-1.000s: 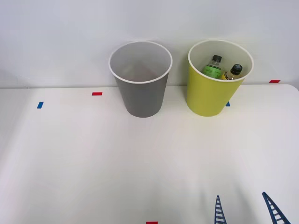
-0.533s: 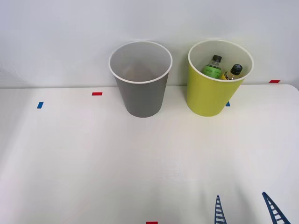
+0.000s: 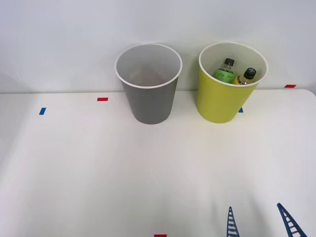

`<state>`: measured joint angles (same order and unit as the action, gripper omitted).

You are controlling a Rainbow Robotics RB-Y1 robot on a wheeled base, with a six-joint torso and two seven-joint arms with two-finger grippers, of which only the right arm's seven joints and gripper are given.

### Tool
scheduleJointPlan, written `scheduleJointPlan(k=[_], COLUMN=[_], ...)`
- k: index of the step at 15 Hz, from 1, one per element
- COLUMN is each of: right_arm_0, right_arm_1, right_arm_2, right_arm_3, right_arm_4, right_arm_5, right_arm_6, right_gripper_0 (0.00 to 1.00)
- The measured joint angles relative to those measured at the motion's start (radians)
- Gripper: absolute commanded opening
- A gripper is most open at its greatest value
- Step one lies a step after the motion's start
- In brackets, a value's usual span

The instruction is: Put cans in the gray bin, plastic bottles in the light green bin

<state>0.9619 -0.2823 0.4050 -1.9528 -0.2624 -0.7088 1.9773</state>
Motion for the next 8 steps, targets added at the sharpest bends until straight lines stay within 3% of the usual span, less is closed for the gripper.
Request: scheduleJointPlan(k=[8], right_arm_0=[0.000], right_arm_1=[0.000], right_arm_2=[0.000], right_arm_3=[0.000], right_arm_4=[0.000], right_arm_5=[0.000], right_arm_6=[0.000], right_gripper_0=[1.00])
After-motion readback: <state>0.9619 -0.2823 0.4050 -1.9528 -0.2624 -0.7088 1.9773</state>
